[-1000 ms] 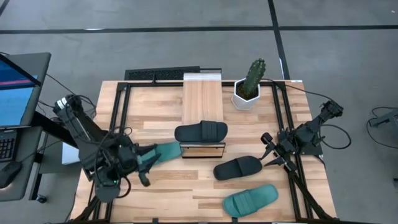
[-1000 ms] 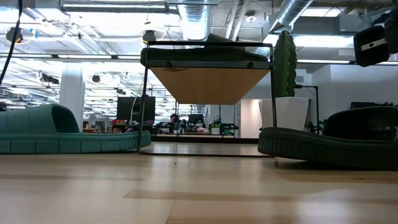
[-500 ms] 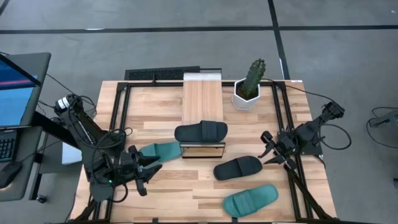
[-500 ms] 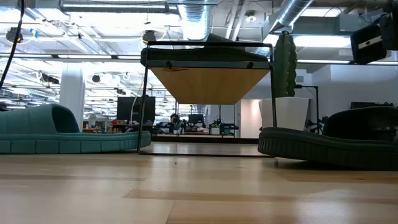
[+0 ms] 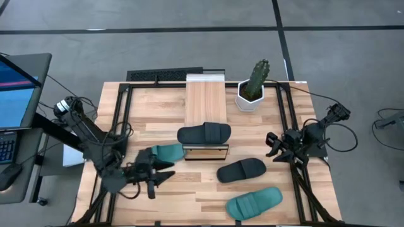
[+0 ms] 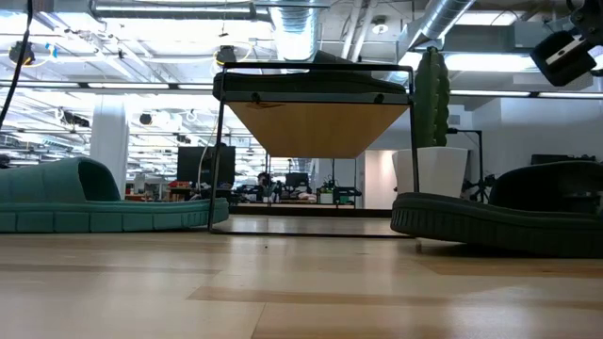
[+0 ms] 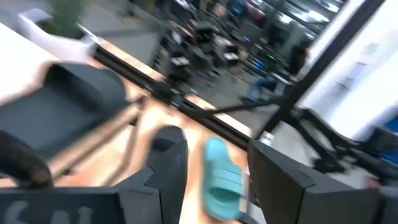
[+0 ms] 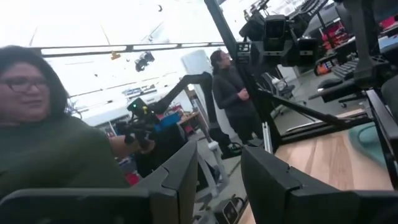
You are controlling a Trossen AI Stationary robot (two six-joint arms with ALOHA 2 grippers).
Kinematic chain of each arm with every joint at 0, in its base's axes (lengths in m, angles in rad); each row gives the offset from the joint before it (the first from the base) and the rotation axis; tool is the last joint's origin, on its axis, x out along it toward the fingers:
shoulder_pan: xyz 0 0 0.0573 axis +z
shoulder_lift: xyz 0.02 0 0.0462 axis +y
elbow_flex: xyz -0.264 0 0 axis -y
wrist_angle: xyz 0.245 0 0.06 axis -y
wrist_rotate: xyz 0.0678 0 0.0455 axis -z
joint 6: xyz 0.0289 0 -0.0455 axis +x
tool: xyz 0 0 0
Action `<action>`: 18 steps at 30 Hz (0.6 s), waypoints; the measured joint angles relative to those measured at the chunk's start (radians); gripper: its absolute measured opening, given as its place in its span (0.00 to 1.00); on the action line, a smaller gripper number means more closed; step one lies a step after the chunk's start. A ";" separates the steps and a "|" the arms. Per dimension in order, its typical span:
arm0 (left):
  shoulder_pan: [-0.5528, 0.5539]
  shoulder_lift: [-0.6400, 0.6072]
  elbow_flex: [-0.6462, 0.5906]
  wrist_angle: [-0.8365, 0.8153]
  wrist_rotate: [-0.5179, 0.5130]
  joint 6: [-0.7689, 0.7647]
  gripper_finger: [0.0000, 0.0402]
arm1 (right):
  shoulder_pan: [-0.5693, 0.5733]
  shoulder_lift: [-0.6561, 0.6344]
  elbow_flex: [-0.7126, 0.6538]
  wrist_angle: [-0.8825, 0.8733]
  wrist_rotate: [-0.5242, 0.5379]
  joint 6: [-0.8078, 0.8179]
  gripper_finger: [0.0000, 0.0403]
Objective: Pick and place slides into the shelf
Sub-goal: Put the black slipper on the shelf
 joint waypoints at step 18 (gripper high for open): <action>0.073 -0.001 0.000 0.127 0.206 0.192 0.39 | 0.002 0.107 0.007 -0.276 0.038 0.792 0.28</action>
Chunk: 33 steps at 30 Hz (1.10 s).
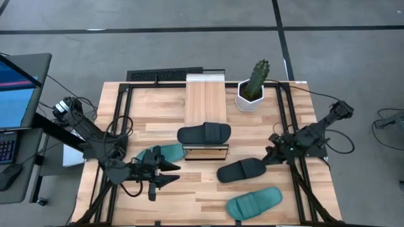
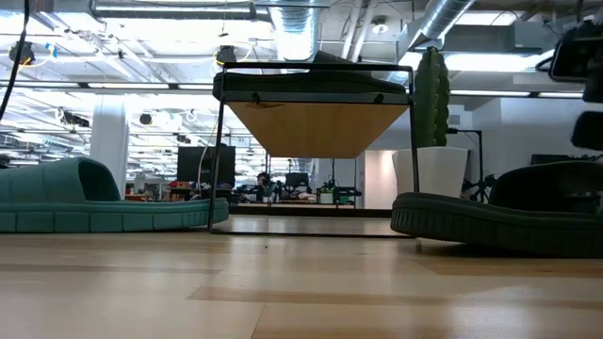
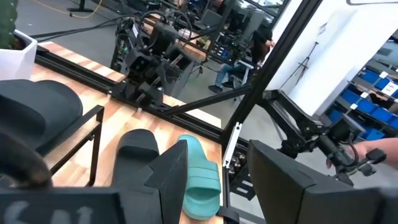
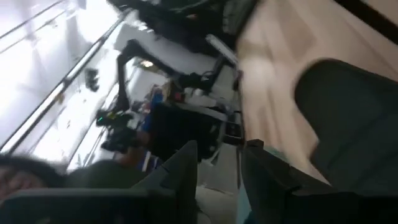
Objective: Pick and place slides into the shelf
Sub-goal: Put the black slipper on the shelf
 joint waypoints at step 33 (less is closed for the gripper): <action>-0.002 0.000 0.000 -0.001 0.122 -0.017 0.39 | -0.048 0.451 0.001 -0.020 -0.049 0.309 0.19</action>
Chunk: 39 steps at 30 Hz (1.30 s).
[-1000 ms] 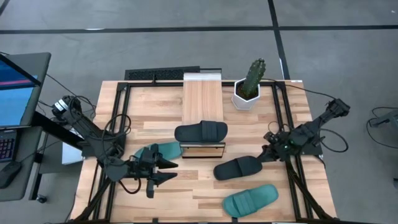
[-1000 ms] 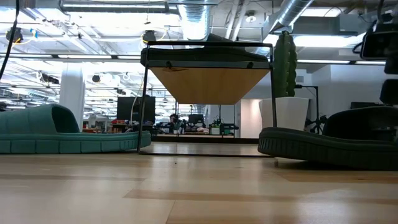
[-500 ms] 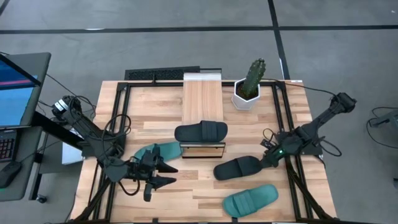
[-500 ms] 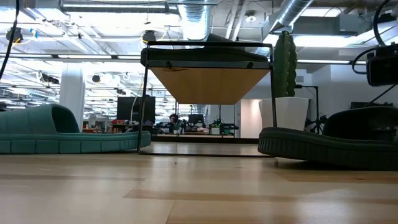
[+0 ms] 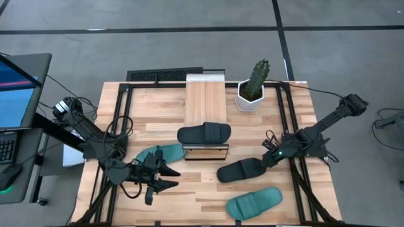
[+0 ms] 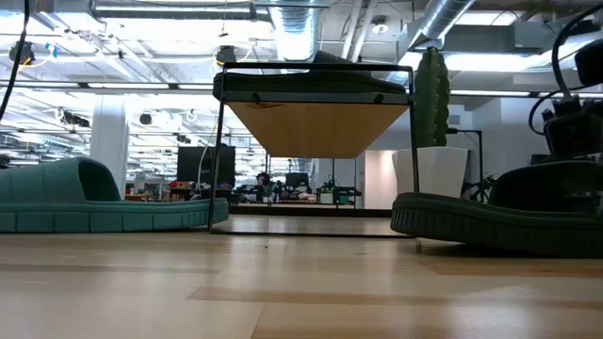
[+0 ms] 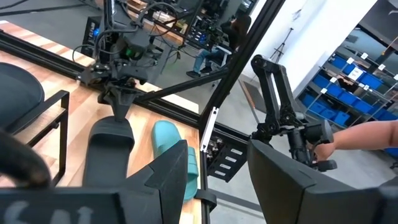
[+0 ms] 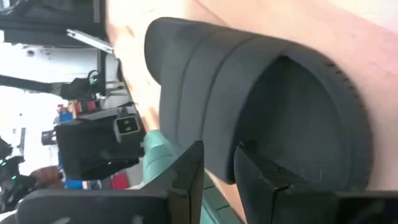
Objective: Pick and place slides into the shelf
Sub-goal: Put the black slipper on the shelf
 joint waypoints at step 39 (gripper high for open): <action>0.000 0.000 0.000 -0.002 0.007 -0.012 0.39 | -0.027 0.407 0.000 0.373 -0.002 -0.056 0.10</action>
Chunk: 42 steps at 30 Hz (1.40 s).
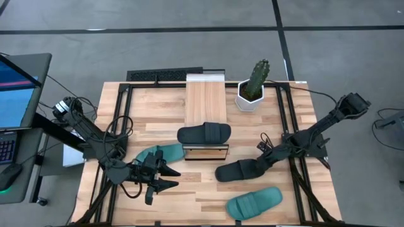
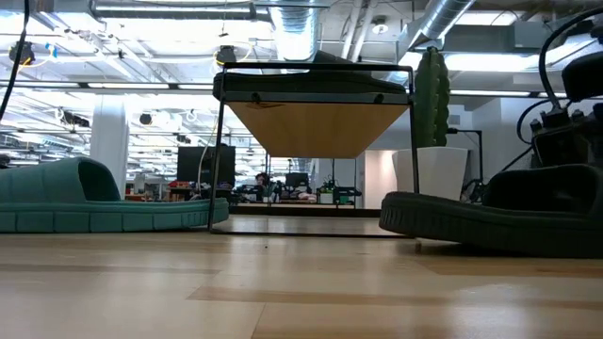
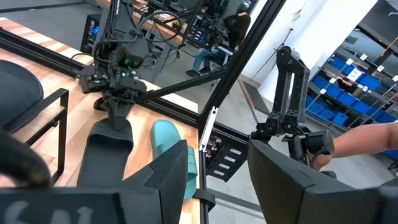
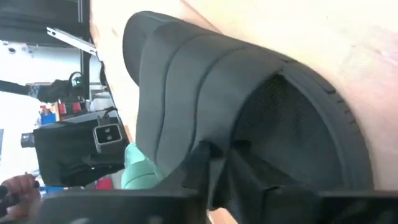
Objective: Pick and place slides into the shelf
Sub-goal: Put the black slipper on the shelf
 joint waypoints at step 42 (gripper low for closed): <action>-0.015 0.076 0.001 -0.007 -0.043 -0.347 0.39 | 0.119 -0.012 0.350 0.049 0.013 -0.269 0.00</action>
